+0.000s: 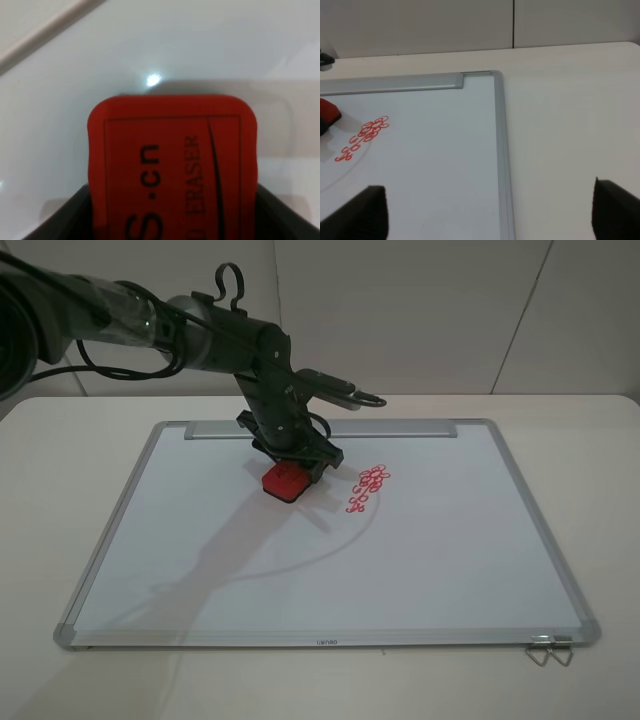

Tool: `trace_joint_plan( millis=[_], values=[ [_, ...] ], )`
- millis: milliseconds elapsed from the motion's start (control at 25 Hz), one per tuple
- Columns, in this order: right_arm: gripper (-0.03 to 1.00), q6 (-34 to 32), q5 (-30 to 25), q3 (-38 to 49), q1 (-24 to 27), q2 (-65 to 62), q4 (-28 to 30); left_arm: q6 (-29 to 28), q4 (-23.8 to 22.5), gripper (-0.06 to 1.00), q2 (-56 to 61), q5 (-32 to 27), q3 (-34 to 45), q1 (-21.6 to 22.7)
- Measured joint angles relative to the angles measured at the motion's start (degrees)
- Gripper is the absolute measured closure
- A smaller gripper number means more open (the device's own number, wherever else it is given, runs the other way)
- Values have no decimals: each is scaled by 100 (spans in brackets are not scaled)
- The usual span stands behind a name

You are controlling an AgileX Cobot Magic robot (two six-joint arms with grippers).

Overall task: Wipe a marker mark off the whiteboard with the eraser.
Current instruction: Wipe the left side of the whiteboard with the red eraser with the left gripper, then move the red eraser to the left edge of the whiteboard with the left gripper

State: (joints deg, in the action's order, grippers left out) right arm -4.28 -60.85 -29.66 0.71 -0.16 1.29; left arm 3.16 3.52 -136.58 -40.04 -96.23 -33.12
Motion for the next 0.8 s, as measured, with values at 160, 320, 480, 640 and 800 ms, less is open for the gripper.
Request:
trace_joint_plan(
  millis=[160,320,480,640,800],
  values=[
    [24,0,0,0,0,0,0,-9,89,37,147,-333,38,11],
    [24,0,0,0,0,0,0,-146,128,37,384,-790,174,29],
    [24,0,0,0,0,0,0,-360,-39,37,585,-1216,293,29],
    [24,0,0,0,0,0,0,-665,-352,37,1041,-1520,483,29],
    [24,0,0,0,0,0,0,-939,-395,37,1696,-1320,1119,29]
  ],
)
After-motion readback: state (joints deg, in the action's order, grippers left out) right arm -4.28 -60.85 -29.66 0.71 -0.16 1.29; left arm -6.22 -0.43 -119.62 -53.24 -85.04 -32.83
